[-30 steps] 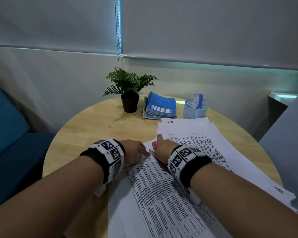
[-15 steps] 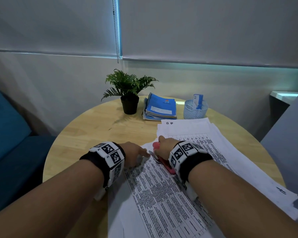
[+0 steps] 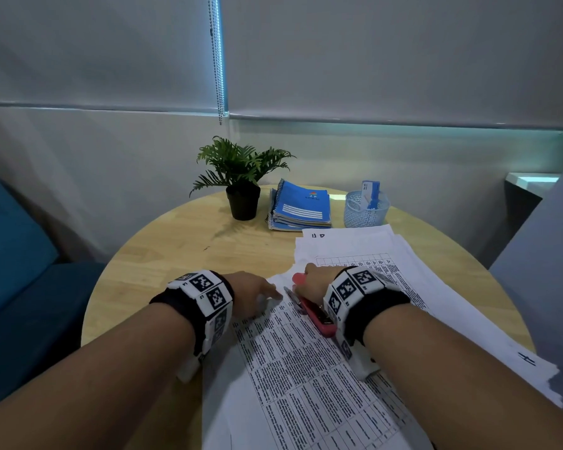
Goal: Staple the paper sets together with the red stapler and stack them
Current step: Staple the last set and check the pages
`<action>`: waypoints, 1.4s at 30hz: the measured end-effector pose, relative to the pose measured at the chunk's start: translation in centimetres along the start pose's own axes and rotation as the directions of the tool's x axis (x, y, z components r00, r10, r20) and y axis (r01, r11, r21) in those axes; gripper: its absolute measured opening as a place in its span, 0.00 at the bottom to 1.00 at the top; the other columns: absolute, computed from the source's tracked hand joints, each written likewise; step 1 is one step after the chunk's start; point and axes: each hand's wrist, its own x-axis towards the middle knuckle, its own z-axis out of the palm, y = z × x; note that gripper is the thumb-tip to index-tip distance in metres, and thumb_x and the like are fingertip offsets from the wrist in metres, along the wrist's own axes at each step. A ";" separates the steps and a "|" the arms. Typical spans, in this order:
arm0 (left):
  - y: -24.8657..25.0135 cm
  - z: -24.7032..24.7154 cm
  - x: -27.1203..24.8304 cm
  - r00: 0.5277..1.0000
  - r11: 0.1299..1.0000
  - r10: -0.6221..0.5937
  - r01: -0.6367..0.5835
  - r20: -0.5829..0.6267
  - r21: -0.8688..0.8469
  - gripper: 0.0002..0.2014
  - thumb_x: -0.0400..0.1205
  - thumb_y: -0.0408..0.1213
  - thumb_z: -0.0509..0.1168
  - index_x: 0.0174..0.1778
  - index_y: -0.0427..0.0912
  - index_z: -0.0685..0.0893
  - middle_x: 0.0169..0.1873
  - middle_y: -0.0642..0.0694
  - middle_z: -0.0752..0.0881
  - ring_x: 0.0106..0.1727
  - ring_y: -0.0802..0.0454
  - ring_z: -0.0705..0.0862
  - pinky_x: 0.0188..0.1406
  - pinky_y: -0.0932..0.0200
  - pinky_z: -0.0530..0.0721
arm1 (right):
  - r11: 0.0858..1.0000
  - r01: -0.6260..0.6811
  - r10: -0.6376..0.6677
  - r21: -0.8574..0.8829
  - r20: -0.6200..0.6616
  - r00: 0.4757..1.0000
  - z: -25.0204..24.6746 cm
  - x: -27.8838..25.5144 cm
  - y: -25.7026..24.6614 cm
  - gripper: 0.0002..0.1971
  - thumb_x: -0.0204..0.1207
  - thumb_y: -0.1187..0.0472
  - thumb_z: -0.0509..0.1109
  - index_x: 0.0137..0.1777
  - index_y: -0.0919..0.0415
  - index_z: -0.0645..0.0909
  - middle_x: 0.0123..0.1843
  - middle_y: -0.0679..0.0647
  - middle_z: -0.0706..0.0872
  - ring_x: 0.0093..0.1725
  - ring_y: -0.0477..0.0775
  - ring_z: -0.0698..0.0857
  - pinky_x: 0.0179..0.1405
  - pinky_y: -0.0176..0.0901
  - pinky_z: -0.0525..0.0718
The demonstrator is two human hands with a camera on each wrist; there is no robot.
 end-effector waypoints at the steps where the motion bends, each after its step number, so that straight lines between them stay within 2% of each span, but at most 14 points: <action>1: 0.0 -0.2 0.0 1.000 1.000 0.005 -0.005 0.012 0.003 0.25 0.84 0.35 0.58 0.78 0.56 0.68 0.80 0.53 0.63 0.79 0.51 0.64 0.75 0.56 0.63 | 1.000 -0.005 0.006 0.022 -0.027 1.000 0.3 -0.2 0.7 0.20 0.88 0.50 0.47 0.74 0.58 0.66 0.68 0.62 0.70 0.62 0.65 0.79 0.55 0.53 0.77; 6: 0.5 -1.5 0.5 0.998 0.998 -0.055 0.055 0.009 -0.028 0.19 0.82 0.40 0.62 0.70 0.50 0.78 0.70 0.48 0.75 0.69 0.47 0.74 0.64 0.56 0.72 | 0.978 -0.170 0.182 0.118 -0.092 0.979 1.2 -2.7 4.2 0.23 0.87 0.48 0.48 0.72 0.64 0.67 0.69 0.61 0.72 0.65 0.64 0.79 0.61 0.57 0.76; 11: 0.5 -0.8 1.3 0.971 0.980 -0.195 0.188 -0.141 -0.060 0.25 0.82 0.46 0.62 0.74 0.42 0.68 0.68 0.41 0.72 0.66 0.42 0.76 0.63 0.52 0.73 | 0.907 -0.347 0.374 0.239 -0.076 0.924 2.2 -3.6 7.8 0.24 0.86 0.47 0.53 0.73 0.63 0.66 0.72 0.60 0.71 0.69 0.62 0.76 0.65 0.53 0.76; 15: 0.3 -1.6 1.5 0.954 0.951 -0.298 0.297 0.003 -0.082 0.35 0.75 0.50 0.71 0.74 0.40 0.67 0.67 0.42 0.76 0.64 0.44 0.78 0.59 0.52 0.77 | 0.800 -0.415 0.520 0.433 -0.157 0.840 1.2 -4.1 8.8 0.28 0.77 0.45 0.65 0.72 0.57 0.64 0.70 0.60 0.71 0.68 0.62 0.75 0.65 0.56 0.77; 19: 0.4 -1.6 1.4 0.951 0.950 -0.309 0.309 0.005 0.051 0.35 0.72 0.56 0.72 0.69 0.41 0.69 0.64 0.42 0.74 0.63 0.42 0.77 0.58 0.50 0.76 | 0.818 -0.189 0.385 0.543 -0.274 0.881 -0.6 -4.0 6.8 0.20 0.76 0.48 0.68 0.63 0.58 0.76 0.63 0.56 0.78 0.62 0.57 0.80 0.60 0.50 0.80; 23: -0.3 -1.2 1.2 0.943 0.940 -0.333 0.334 0.031 -0.070 0.37 0.70 0.55 0.74 0.67 0.41 0.66 0.64 0.41 0.76 0.60 0.41 0.78 0.58 0.46 0.79 | 0.703 0.035 0.210 0.711 -0.254 0.944 -0.7 -3.9 2.8 0.09 0.74 0.58 0.73 0.50 0.62 0.85 0.52 0.54 0.87 0.50 0.52 0.85 0.47 0.40 0.81; 26: -0.1 -1.1 0.7 0.942 0.940 -0.333 0.335 0.049 -0.063 0.33 0.74 0.52 0.72 0.70 0.39 0.69 0.63 0.43 0.79 0.60 0.44 0.79 0.56 0.52 0.79 | 0.677 0.042 0.139 0.734 -0.184 0.973 0.0 -3.4 0.1 0.10 0.74 0.62 0.73 0.51 0.67 0.86 0.52 0.58 0.89 0.50 0.54 0.87 0.46 0.43 0.85; 28: 0.1 -1.3 0.2 0.950 0.948 -0.313 0.313 -0.003 -0.056 0.26 0.76 0.50 0.70 0.65 0.38 0.77 0.56 0.44 0.81 0.55 0.46 0.80 0.52 0.56 0.77 | 0.675 0.017 0.142 0.738 -0.152 0.978 0.2 -2.8 -0.7 0.12 0.74 0.62 0.72 0.53 0.70 0.85 0.50 0.60 0.89 0.49 0.56 0.87 0.46 0.43 0.84; 30: 0.1 -1.7 -0.5 0.959 0.959 -0.272 0.262 -0.084 -0.108 0.20 0.79 0.48 0.66 0.62 0.39 0.79 0.55 0.44 0.82 0.54 0.46 0.79 0.51 0.56 0.75 | 0.633 0.003 0.158 0.774 -0.133 0.978 0.1 -2.4 -1.2 0.11 0.75 0.60 0.72 0.48 0.71 0.83 0.41 0.60 0.85 0.37 0.55 0.83 0.35 0.40 0.79; 33: -0.8 -2.4 -1.5 0.960 0.973 -0.184 0.146 -0.212 -0.181 0.16 0.83 0.44 0.61 0.59 0.36 0.78 0.56 0.40 0.82 0.51 0.46 0.76 0.46 0.59 0.71 | 0.449 -0.003 0.218 0.893 -0.106 0.970 -0.3 -2.2 -1.5 0.07 0.72 0.64 0.71 0.36 0.65 0.78 0.26 0.56 0.77 0.20 0.50 0.73 0.21 0.36 0.68; 35: -1.1 -2.5 -2.1 0.948 0.971 -0.153 0.091 -0.278 -0.223 0.14 0.84 0.42 0.61 0.55 0.34 0.79 0.51 0.38 0.82 0.47 0.48 0.74 0.43 0.60 0.68 | 0.330 -0.001 0.258 0.944 -0.090 0.962 -0.6 -2.3 -1.7 0.09 0.70 0.65 0.72 0.31 0.63 0.77 0.22 0.56 0.75 0.15 0.49 0.70 0.16 0.34 0.65; 37: -1.4 -2.4 -2.5 0.935 0.967 -0.131 0.047 -0.330 -0.251 0.10 0.83 0.41 0.61 0.44 0.37 0.77 0.42 0.40 0.79 0.44 0.49 0.73 0.40 0.60 0.66 | 0.243 -0.002 0.280 0.970 -0.069 0.957 -0.7 -2.4 -2.0 0.09 0.69 0.64 0.73 0.31 0.62 0.78 0.23 0.57 0.75 0.16 0.49 0.69 0.15 0.34 0.64; 39: -1.4 -2.3 -2.8 0.926 0.965 -0.115 0.018 -0.358 -0.261 0.14 0.83 0.39 0.61 0.33 0.42 0.69 0.32 0.46 0.73 0.41 0.49 0.71 0.36 0.59 0.63 | 0.177 -0.014 0.280 0.984 -0.037 0.959 -0.9 -2.5 -2.3 0.06 0.67 0.63 0.75 0.33 0.62 0.81 0.24 0.56 0.76 0.19 0.50 0.70 0.18 0.36 0.64; 42: -1.5 -2.4 -3.1 0.916 0.958 -0.101 -0.017 -0.389 -0.287 0.18 0.83 0.37 0.61 0.29 0.45 0.63 0.28 0.49 0.68 0.38 0.49 0.68 0.35 0.57 0.63 | 0.133 -0.026 0.269 0.991 -0.010 0.963 -1.2 -2.8 -2.3 0.07 0.67 0.61 0.76 0.33 0.61 0.83 0.23 0.52 0.77 0.20 0.49 0.72 0.18 0.35 0.65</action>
